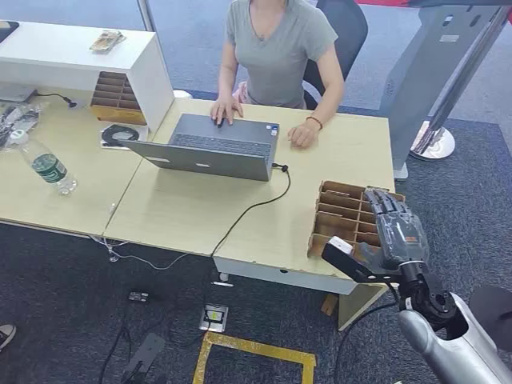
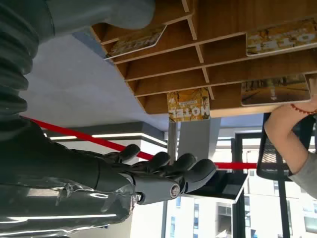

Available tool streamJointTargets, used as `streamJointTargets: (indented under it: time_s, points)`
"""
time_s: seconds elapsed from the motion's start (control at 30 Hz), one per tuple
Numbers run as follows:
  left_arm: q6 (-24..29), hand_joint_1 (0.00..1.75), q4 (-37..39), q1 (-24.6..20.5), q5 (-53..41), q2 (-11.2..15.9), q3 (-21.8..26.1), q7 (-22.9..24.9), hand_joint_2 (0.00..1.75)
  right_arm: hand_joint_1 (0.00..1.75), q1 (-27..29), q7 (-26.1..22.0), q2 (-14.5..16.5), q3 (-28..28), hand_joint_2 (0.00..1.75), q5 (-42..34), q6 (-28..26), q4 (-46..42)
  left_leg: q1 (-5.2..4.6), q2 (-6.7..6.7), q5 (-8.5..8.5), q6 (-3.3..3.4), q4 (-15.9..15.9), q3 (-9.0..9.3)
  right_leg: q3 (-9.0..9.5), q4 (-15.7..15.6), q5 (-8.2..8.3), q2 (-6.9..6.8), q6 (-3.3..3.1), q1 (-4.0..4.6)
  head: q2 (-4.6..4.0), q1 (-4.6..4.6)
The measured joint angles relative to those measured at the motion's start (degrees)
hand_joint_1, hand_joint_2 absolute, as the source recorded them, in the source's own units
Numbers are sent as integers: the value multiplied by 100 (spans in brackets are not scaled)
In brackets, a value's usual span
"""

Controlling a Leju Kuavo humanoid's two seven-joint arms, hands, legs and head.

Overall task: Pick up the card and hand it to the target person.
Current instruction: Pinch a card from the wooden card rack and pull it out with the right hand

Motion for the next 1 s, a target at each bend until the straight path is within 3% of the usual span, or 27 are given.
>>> streamJointTargets:
  time_s: [0.13,0.37,0.57,0.9,1.0]
  points:
    - [0,0,0,1,16,0,0,1,175,68,-44,-15,0,4,175,-33,10,114,0,0,0,0,0,0,0,0,0,0,0,0,0,-1]
    - [-4,0,0,2,78,0,0,-6,175,93,-135,-19,0,18,175,-49,66,313,0,0,0,0,0,0,0,0,0,0,0,0,0,-2]
    - [-4,0,0,2,55,0,0,-15,175,87,-184,31,0,65,175,-43,140,421,0,0,0,0,0,0,0,0,0,0,0,0,0,0]
    - [35,0,0,1,-2,2,10,-56,175,103,-220,105,-1,111,175,36,208,563,0,0,0,0,0,0,0,0,0,0,0,0,0,-1]
    - [55,0,0,1,-2,4,14,-66,175,93,-226,118,-6,127,175,43,216,608,0,0,0,0,0,0,0,0,0,0,0,0,0,-1]
